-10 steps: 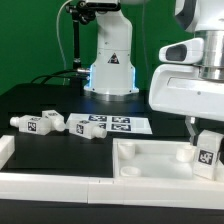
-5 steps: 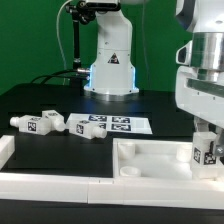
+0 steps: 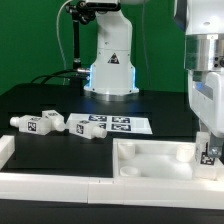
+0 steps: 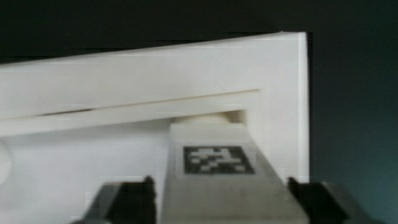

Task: Assemble one leg

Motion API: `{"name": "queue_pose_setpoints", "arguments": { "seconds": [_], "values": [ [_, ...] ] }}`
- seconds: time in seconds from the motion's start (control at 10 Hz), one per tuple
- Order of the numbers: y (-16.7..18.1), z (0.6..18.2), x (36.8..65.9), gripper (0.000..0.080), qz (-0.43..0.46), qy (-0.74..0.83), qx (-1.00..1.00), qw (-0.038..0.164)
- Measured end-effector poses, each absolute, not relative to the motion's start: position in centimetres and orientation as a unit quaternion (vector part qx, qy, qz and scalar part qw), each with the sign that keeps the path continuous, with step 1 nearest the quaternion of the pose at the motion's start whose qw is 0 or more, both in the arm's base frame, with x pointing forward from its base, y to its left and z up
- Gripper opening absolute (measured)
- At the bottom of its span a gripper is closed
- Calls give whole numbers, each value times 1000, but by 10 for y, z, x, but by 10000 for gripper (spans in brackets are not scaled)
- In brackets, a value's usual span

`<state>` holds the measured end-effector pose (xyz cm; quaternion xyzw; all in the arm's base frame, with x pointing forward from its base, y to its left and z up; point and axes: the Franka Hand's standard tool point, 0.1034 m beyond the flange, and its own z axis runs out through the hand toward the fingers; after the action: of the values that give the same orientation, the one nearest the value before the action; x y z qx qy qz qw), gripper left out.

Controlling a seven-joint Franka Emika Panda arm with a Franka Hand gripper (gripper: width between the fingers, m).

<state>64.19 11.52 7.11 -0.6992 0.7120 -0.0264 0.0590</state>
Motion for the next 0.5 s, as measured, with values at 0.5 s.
{"name": "queue_pose_setpoints", "arguments": {
  "seconds": [0.5],
  "values": [
    [118,70,634,643,-65,427,-900,52]
  ]
}}
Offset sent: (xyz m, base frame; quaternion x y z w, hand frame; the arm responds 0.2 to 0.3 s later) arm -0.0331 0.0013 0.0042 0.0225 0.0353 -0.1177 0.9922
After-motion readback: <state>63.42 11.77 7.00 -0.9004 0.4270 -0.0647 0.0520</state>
